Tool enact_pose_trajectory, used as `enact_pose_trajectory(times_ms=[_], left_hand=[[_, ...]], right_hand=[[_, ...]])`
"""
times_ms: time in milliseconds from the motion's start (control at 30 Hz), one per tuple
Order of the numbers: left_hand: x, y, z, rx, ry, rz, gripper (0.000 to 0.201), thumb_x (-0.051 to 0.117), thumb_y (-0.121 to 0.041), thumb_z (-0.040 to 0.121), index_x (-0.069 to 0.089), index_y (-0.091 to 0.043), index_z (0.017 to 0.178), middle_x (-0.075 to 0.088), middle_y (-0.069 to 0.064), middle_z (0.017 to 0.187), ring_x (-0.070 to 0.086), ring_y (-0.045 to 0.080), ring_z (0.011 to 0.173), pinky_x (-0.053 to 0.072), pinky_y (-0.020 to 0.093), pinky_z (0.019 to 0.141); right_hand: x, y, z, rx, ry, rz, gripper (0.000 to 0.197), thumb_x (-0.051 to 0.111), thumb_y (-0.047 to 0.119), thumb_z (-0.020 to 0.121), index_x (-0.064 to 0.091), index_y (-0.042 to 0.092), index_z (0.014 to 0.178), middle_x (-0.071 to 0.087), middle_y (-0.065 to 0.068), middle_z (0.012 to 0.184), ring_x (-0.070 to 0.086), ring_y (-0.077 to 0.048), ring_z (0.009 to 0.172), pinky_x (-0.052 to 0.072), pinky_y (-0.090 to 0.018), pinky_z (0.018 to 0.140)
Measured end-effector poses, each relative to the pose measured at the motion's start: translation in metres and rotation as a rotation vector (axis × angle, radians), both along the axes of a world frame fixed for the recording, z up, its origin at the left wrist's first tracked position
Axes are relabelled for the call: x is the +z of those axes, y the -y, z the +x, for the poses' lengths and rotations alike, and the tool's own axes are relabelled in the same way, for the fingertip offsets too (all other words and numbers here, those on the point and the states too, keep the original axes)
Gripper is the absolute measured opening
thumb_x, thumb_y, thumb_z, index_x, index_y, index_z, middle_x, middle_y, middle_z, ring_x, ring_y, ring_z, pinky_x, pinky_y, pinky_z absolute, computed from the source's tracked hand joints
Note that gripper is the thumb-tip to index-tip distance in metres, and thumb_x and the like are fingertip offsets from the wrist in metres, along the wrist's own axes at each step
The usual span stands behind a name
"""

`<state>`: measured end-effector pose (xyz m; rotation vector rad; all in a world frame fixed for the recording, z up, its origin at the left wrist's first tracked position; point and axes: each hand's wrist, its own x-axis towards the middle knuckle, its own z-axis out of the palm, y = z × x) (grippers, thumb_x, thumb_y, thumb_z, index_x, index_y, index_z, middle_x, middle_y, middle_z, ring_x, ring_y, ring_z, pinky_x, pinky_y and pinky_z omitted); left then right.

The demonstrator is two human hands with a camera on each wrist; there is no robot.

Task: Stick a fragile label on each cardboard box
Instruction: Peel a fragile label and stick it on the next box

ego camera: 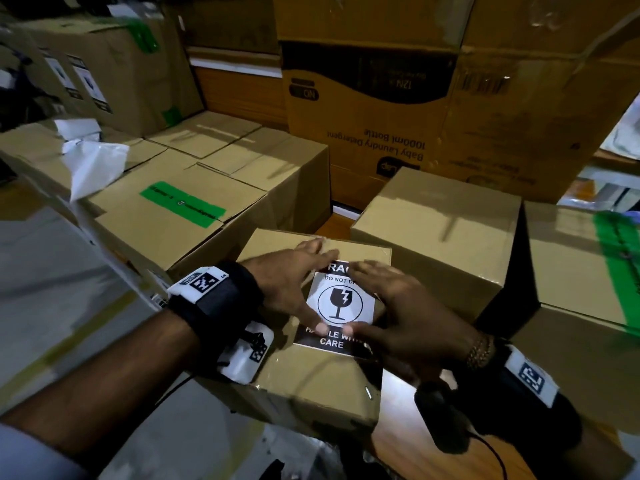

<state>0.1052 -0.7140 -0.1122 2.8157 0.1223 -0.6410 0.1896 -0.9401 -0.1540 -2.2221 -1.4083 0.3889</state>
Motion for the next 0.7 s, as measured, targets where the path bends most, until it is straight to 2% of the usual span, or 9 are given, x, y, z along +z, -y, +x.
enact_pose_trajectory(times_ms=[67, 133, 200, 367, 433, 500, 600, 633, 700], left_hand=[[-0.001, -0.001, -0.001, -0.022, 0.047, -0.003, 0.11, 0.085, -0.06, 0.071, 0.025, -0.041, 0.161, -0.009, -0.003, 0.172, 0.002, 0.02, 0.158, 0.022, 0.05, 0.126], [-0.004, -0.001, -0.001, -0.039, 0.007, 0.054, 0.102, 0.082, -0.062, 0.074, 0.026, -0.046, 0.158, -0.009, -0.003, 0.172, 0.001, 0.022, 0.159, 0.024, 0.053, 0.124], [-0.005, -0.001, -0.002, -0.049, -0.039, 0.097, 0.105, 0.079, -0.064, 0.076, 0.019, -0.046, 0.16, -0.013, -0.003, 0.172, -0.003, 0.022, 0.159, 0.024, 0.055, 0.124], [-0.001, -0.002, -0.001, -0.081, -0.125, 0.2, 0.128, 0.071, -0.076, 0.075, -0.011, -0.033, 0.163, -0.026, -0.005, 0.168, -0.012, 0.019, 0.158, 0.011, 0.055, 0.127], [0.0, -0.004, 0.001, -0.079, -0.13, 0.192, 0.129, 0.069, -0.079, 0.075, -0.015, -0.032, 0.161, -0.028, -0.006, 0.167, -0.015, 0.018, 0.157, 0.002, 0.055, 0.127], [-0.001, -0.006, 0.002, -0.072, -0.13, 0.18, 0.129, 0.068, -0.08, 0.074, -0.016, -0.033, 0.161, -0.028, -0.007, 0.166, -0.016, 0.017, 0.157, 0.0, 0.055, 0.126], [-0.002, -0.006, 0.004, -0.065, -0.136, 0.183, 0.13, 0.068, -0.081, 0.074, -0.017, -0.034, 0.161, -0.028, -0.007, 0.166, -0.016, 0.017, 0.157, 0.001, 0.056, 0.126], [-0.003, -0.006, 0.004, -0.062, -0.139, 0.183, 0.13, 0.068, -0.081, 0.074, -0.018, -0.034, 0.16, -0.028, -0.008, 0.166, -0.015, 0.017, 0.157, 0.001, 0.056, 0.126], [-0.003, -0.006, 0.005, -0.058, -0.14, 0.186, 0.131, 0.068, -0.081, 0.074, -0.019, -0.034, 0.16, -0.028, -0.008, 0.166, -0.015, 0.017, 0.157, 0.002, 0.056, 0.126]], right_hand=[[-0.008, 0.0, 0.001, 0.009, 0.084, 0.001, 0.098, 0.053, 0.079, 0.08, 0.038, 0.024, 0.16, 0.031, 0.006, 0.167, 0.022, -0.012, 0.156, 0.024, -0.042, 0.127], [-0.012, 0.002, 0.001, 0.024, 0.139, -0.09, 0.108, 0.039, 0.09, 0.078, 0.028, 0.025, 0.164, 0.022, 0.006, 0.171, 0.014, -0.009, 0.158, 0.011, -0.043, 0.131], [-0.011, 0.004, 0.004, 0.021, 0.16, -0.168, 0.116, 0.035, 0.095, 0.076, 0.014, 0.024, 0.166, 0.009, 0.007, 0.173, 0.005, -0.007, 0.158, -0.003, -0.04, 0.129], [-0.001, 0.008, 0.014, -0.014, 0.153, -0.258, 0.139, 0.044, 0.102, 0.064, 0.0, 0.02, 0.167, -0.01, 0.011, 0.171, -0.009, -0.005, 0.157, -0.003, -0.042, 0.13], [-0.003, 0.008, 0.02, -0.011, 0.13, -0.201, 0.142, 0.045, 0.104, 0.059, 0.008, 0.019, 0.167, -0.003, 0.009, 0.172, -0.003, -0.006, 0.158, 0.004, -0.04, 0.13], [-0.008, 0.007, 0.026, -0.02, 0.119, -0.091, 0.141, 0.036, 0.108, 0.057, 0.024, 0.018, 0.165, 0.015, 0.003, 0.172, 0.012, -0.01, 0.158, 0.015, -0.037, 0.13], [-0.013, 0.008, 0.031, -0.057, 0.087, 0.009, 0.126, 0.034, 0.103, 0.067, 0.04, 0.018, 0.159, 0.032, 0.0, 0.168, 0.026, -0.012, 0.155, 0.009, -0.016, 0.123], [-0.015, 0.009, 0.03, -0.061, 0.087, 0.029, 0.122, 0.037, 0.101, 0.069, 0.042, 0.018, 0.158, 0.034, 0.0, 0.167, 0.027, -0.013, 0.154, 0.008, -0.015, 0.122], [-0.021, 0.009, 0.028, -0.073, 0.102, 0.048, 0.114, 0.047, 0.094, 0.073, 0.043, 0.019, 0.158, 0.034, 0.0, 0.167, 0.027, -0.017, 0.155, 0.016, -0.029, 0.127]])
